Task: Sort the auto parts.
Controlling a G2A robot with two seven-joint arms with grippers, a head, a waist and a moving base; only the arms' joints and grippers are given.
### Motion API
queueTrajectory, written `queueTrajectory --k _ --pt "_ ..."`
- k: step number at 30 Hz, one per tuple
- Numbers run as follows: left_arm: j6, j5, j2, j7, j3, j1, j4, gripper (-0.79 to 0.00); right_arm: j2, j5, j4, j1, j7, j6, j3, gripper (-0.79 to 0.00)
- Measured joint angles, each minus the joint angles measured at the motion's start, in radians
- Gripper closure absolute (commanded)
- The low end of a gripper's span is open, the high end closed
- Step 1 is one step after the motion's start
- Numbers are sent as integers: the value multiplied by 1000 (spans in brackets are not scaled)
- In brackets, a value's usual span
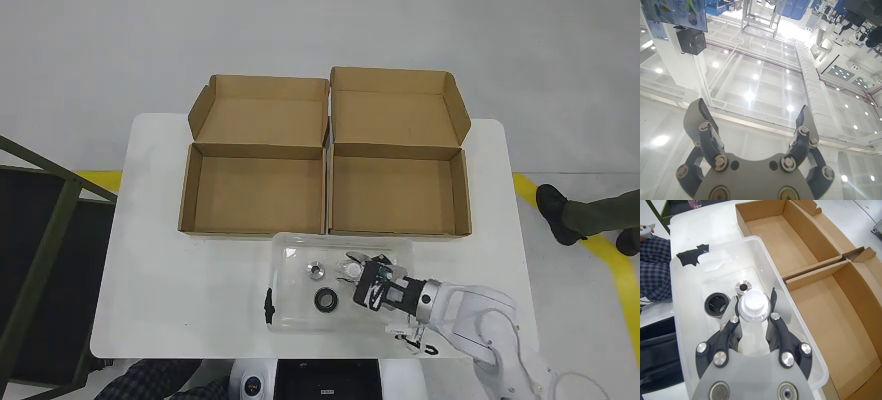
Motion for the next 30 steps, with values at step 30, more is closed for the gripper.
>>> queueTrajectory --k 30 --pt "0 0 0 0 0 0 0 -785 -11 470 105 97 -435 -13 20 0"
